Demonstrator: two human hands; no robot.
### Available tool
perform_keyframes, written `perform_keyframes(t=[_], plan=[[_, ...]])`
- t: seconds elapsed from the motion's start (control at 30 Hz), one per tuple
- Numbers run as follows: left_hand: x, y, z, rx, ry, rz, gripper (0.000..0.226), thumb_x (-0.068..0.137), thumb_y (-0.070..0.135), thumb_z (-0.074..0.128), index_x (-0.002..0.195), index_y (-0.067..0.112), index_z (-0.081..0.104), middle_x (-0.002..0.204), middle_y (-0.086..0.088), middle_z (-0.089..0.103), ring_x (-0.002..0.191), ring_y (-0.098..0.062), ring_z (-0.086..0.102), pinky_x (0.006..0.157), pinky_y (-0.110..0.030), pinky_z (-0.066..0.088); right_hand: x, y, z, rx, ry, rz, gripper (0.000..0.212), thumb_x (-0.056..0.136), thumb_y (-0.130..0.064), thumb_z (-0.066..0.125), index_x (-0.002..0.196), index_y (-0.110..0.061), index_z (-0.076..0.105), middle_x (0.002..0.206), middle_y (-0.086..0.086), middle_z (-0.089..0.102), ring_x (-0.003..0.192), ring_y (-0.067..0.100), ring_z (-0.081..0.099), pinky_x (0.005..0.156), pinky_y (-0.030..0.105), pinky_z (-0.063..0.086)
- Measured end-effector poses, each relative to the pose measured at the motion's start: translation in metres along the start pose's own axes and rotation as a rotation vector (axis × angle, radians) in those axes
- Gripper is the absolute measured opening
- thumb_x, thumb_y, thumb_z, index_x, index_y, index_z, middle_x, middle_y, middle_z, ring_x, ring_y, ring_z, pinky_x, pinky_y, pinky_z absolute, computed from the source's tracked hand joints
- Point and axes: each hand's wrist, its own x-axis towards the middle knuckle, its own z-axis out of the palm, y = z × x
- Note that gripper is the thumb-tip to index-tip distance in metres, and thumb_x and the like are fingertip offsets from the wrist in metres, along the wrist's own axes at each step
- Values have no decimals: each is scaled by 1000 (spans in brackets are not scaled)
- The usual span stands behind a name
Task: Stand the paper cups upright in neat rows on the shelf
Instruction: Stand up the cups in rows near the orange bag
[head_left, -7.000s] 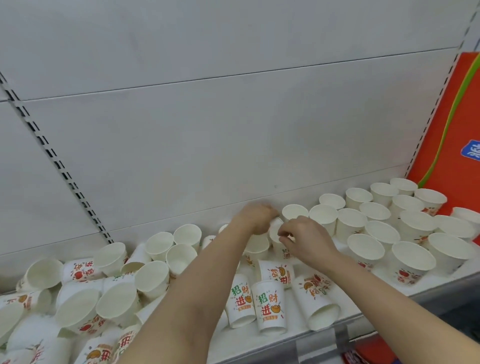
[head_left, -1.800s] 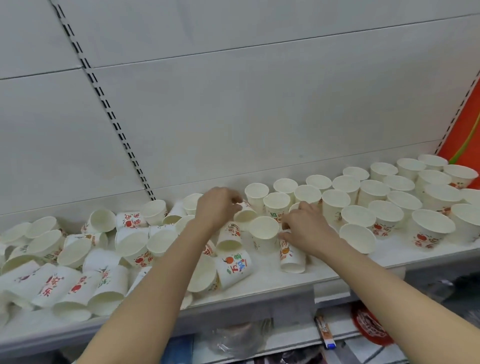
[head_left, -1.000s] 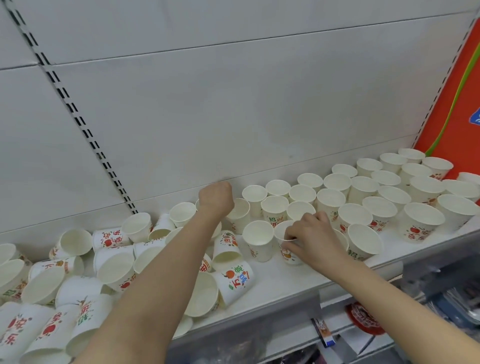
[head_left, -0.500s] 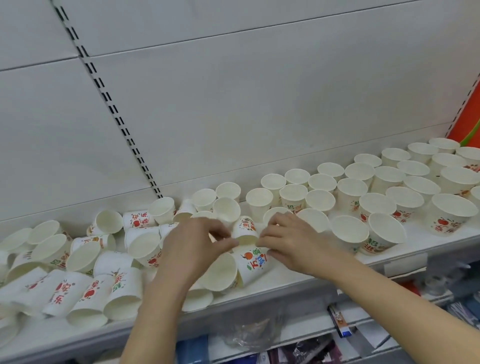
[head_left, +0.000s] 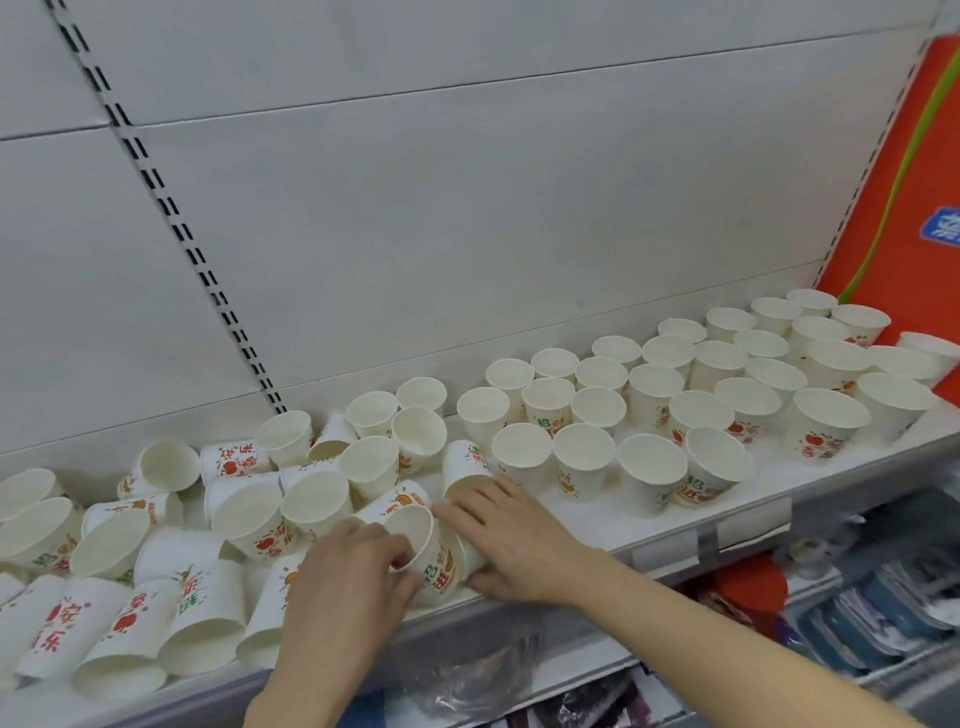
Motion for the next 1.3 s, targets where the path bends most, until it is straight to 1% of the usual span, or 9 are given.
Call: perform_keyframes(t=[0.2,0.33,0.47,0.67,0.77,0.87,1.03,1.2,1.3], plan=[[9,12,-17,-71,195,130,21,69,32,82,65,28,62,66,14,59,63,-20,52,51,-32,41,-32,-4,-11,334,314,424,64,73,-39,66,131,-22,44,125,-1,53,114,20,50,92,36,46],[28,40,-12,-15,138,274,29,63,29,87,62,26,59,62,11,56,61,-20,51,52,-31,39,-63,1,-17,414,474,770,73,71,-41,76,134,-21,44,130,-4,48,123,11,41,98,24,38],[43,57,-6,71,98,319,30,58,29,88,59,25,58,57,9,55,59,-21,50,54,-30,33,-79,7,-22,428,521,933,78,69,-37,82,134,-19,44,129,-2,45,122,11,39,93,17,31],[50,72,9,264,1,349,39,31,17,92,47,23,57,48,5,51,53,-22,51,50,-30,40,-83,15,-14,433,494,921,82,69,-41,81,137,-19,41,133,-1,42,126,10,34,96,14,28],[47,69,20,257,-31,311,40,28,25,95,51,23,62,52,4,54,55,-23,53,52,-32,46,-82,16,-10,449,496,892,86,68,-42,81,138,-19,39,136,-2,41,128,6,30,98,13,26],[45,74,18,144,38,231,46,33,45,93,68,28,69,67,8,62,63,-22,60,55,-32,49,-85,19,-8,467,506,869,93,64,-45,83,140,-19,37,138,-3,39,127,5,30,100,19,32],[52,109,-1,18,183,179,39,55,44,88,87,28,71,84,10,65,76,-20,62,62,-34,51,-99,22,-17,313,558,717,86,70,-57,71,137,-12,44,135,2,46,127,16,42,105,27,37],[72,161,10,-102,264,212,20,70,30,82,86,26,71,84,9,66,76,-21,60,62,-32,49,-129,30,-46,124,768,477,44,87,-30,65,125,-8,58,122,4,58,109,22,53,97,34,40],[91,193,31,-90,194,301,24,67,35,81,88,27,72,84,9,67,80,-20,59,65,-31,47,-153,58,-58,66,775,549,41,81,-11,63,122,-7,58,118,7,58,105,26,52,93,37,41]])
